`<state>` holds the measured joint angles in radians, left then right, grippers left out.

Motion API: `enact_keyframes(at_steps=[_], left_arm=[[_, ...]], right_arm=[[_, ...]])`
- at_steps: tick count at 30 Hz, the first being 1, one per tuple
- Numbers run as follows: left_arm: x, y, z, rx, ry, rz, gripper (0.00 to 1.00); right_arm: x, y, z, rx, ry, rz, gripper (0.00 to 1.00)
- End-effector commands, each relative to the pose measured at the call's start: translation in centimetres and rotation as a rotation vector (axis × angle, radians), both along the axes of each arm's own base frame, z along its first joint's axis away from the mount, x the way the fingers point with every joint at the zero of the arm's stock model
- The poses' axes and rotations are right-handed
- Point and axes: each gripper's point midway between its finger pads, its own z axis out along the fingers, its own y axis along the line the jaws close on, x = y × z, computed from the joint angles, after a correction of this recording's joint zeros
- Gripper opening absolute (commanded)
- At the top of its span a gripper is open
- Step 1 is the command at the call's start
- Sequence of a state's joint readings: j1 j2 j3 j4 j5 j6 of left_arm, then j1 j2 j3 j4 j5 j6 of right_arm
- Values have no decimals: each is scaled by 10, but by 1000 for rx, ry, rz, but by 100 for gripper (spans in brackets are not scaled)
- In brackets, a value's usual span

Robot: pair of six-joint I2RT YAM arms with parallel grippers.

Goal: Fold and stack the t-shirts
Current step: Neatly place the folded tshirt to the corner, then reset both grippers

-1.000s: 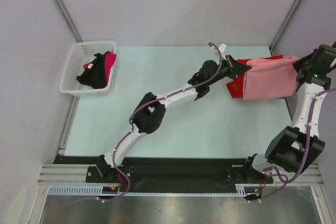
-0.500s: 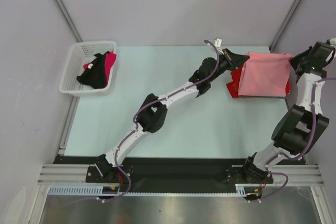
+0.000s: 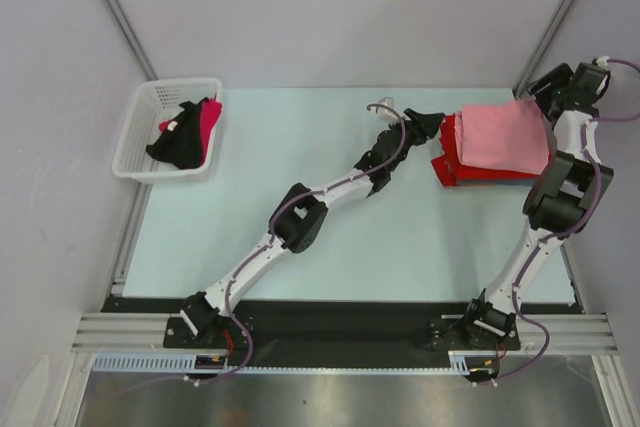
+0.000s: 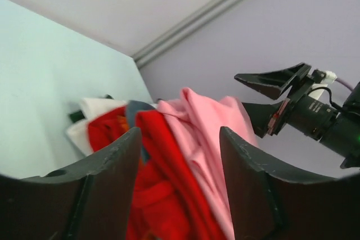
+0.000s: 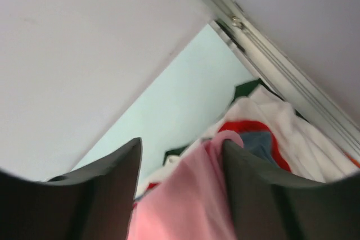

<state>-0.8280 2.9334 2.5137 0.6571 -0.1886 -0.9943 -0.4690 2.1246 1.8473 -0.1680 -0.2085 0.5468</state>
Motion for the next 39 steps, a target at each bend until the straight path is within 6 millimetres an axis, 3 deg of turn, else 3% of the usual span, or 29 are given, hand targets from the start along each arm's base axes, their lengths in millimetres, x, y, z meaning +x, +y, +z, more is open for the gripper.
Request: enact_keyframes(at_steps=[1,3,5,7,8,11,13,14,15,16,18,21,22,23,25,26,27,28,29,30,32,35,36,39], left_arm=[[13,27,69,-91,-85,41,64],[14,32,86,-62,-117,33,66],[13,35,90,-29,-134,21,67],[5,39,101,-19,-145,-7,66],[5,43,102,-13,-145,-15,65],[-2,56,121,16,-149,-62,65],[-12,56,116,71,-134,-117,62],[-19,61,138,80,-170,-122,62],[-25,59,139,104,-166,-143,60],[-33,56,140,127,-176,-175,59],[-51,49,150,126,-186,-218,58],[-77,28,142,127,-165,-303,56],[-84,21,140,121,-157,-335,55],[-97,9,135,128,-149,-385,53],[-103,-5,129,127,-142,-426,44],[-110,-13,128,125,-135,-451,41],[-114,-19,122,138,-120,-476,38],[-113,-26,121,138,-126,-482,36],[-118,-33,117,150,-113,-496,35],[-121,-37,124,138,-135,-504,34],[-124,-46,109,147,-125,-509,34],[-128,-54,89,161,-99,-511,34],[-126,-55,83,165,-89,-498,34],[-125,-62,48,173,-23,-507,31]], right_arm=[[13,-14,28,-25,-30,-24,72],[10,-9,40,-58,-24,-40,76],[0,-13,54,-127,-10,-98,89],[-8,-11,59,-205,40,-138,94],[-13,-9,72,-228,34,-148,94],[-32,-10,81,-259,75,-198,92],[-48,-1,96,-260,54,-191,84],[-53,4,100,-258,42,-169,80],[-59,19,127,-256,-30,-122,77],[-65,27,110,-230,-6,-93,72],[-72,42,112,-189,-41,-50,63],[-76,65,114,-78,-141,72,41],[-78,68,102,-26,-138,95,28],[-79,65,100,10,-153,112,19],[-73,74,102,91,-219,178,0],[-71,77,83,137,-208,191,0],[-65,79,95,138,-286,238,0],[-62,81,94,194,-309,244,0],[-54,80,77,246,-301,252,0],[-50,83,82,251,-352,295,0],[-38,82,61,347,-348,293,0],[-27,84,54,409,-409,315,0],[-20,82,41,425,-425,314,0],[-8,75,13,533,-447,288,0]])
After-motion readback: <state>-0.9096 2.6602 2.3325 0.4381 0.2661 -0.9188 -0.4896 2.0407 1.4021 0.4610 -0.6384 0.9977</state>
